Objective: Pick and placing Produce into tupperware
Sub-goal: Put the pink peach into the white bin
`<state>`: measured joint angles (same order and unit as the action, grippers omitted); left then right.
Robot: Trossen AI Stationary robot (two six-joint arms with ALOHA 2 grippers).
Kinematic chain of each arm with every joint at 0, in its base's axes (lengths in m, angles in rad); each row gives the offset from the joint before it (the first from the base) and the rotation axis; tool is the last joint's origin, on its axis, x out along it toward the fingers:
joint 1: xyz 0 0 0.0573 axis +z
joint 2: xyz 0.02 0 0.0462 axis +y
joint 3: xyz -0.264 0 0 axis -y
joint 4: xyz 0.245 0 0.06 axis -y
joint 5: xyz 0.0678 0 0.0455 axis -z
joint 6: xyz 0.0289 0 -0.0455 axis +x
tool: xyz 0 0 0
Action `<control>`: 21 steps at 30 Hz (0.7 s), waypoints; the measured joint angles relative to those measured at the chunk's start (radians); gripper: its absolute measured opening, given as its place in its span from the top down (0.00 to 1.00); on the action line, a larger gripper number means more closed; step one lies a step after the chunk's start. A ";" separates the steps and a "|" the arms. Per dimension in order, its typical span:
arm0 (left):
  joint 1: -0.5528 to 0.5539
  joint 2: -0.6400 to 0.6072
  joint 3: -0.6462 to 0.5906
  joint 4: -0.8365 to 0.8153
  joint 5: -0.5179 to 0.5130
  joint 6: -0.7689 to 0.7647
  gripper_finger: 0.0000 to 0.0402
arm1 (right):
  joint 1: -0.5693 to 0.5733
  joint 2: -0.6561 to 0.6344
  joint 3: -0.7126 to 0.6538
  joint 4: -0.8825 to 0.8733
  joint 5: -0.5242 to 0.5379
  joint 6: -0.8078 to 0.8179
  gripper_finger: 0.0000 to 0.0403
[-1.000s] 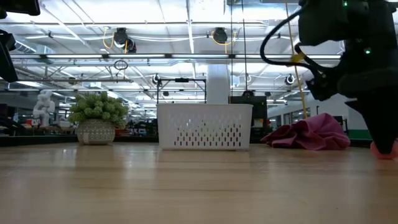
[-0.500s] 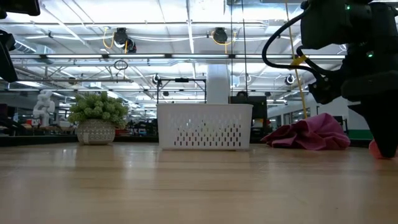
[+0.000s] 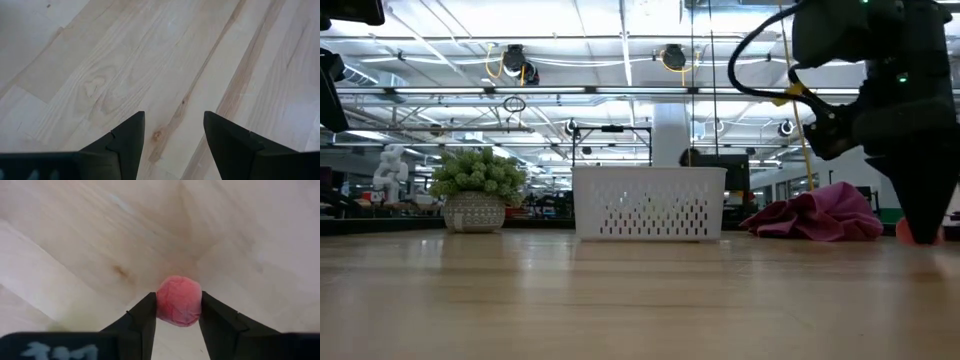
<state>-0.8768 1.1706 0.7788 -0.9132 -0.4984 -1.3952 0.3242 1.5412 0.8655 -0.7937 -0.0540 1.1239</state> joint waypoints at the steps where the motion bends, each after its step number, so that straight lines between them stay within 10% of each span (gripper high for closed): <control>1: 0.000 0.000 0.000 0.000 0.000 0.000 0.48 | -0.006 0.000 0.008 -0.001 0.000 -0.011 0.70; 21: 0.000 0.000 0.000 0.001 0.000 0.005 0.48 | -0.272 0.000 0.445 0.063 0.132 -0.511 0.70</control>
<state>-0.8766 1.1706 0.7788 -0.9119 -0.4984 -1.3899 0.0520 1.5410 1.3102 -0.7310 0.0784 0.6133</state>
